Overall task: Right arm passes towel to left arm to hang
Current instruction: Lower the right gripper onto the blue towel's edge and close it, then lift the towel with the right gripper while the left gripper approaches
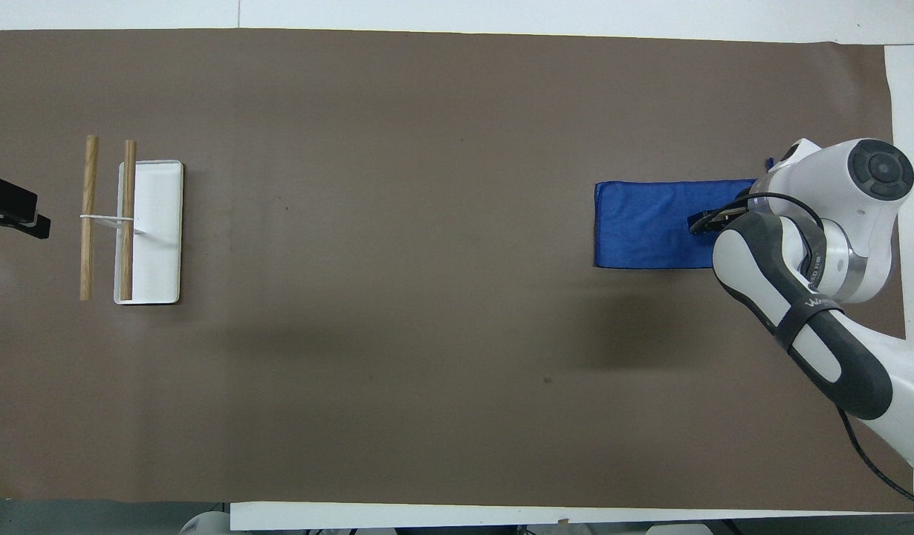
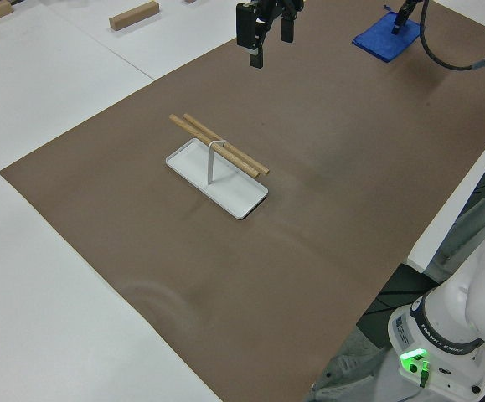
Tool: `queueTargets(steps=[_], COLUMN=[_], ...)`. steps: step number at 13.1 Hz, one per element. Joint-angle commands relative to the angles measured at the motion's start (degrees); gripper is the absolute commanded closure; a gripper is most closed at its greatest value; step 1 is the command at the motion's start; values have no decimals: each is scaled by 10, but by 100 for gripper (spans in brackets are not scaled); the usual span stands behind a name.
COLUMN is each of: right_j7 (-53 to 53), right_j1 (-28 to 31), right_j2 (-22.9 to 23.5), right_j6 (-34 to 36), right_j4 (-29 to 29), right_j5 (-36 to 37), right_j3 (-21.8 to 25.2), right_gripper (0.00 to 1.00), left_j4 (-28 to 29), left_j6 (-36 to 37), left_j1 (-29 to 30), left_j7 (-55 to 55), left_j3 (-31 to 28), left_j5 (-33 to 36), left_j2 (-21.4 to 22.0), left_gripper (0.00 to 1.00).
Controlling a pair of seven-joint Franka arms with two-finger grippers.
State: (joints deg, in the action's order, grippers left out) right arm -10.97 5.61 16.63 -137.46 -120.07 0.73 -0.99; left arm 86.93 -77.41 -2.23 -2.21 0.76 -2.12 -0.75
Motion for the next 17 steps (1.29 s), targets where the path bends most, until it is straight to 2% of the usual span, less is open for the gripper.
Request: queueTargets(steps=[1, 2, 5, 9, 12, 13, 16, 17], right_j7=[-17, -14, 11, 121, 299, 388, 622, 685], right_j1=[6, 6, 8, 11, 11, 11, 9, 5], right_j2=[-5, -4, -5, -19, -26, -26, -20, -15], right_j6=[-2, -2, 22, 141, 233, 254, 258, 255], right_j4=[-6, -3, 21, 84, 145, 171, 214, 228], right_j5=[-8, -8, -9, -11, -11, -15, -110, -146], right_j3=[-5, -6, -13, -56, -136, -166, -248, -260], right_gripper=[85, 99, 100, 100, 100, 100, 100, 100], left_j4=[5, 5, 5, 5, 5, 5, 5, 5], left_j6=[7, 7, 7, 7, 7, 7, 7, 7], left_j1=[2, 2, 2, 2, 2, 2, 2, 2], left_j7=[2, 2, 2, 2, 2, 2, 2, 2], left_j3=[-1, -1, -1, -1, -1, -1, -1, -1], left_j5=[-2, -2, -2, -2, -2, -2, -2, -2], left_j2=[8, 8, 8, 8, 8, 8, 8, 8], left_gripper=[0, 0, 0, 0, 0, 0, 0, 0])
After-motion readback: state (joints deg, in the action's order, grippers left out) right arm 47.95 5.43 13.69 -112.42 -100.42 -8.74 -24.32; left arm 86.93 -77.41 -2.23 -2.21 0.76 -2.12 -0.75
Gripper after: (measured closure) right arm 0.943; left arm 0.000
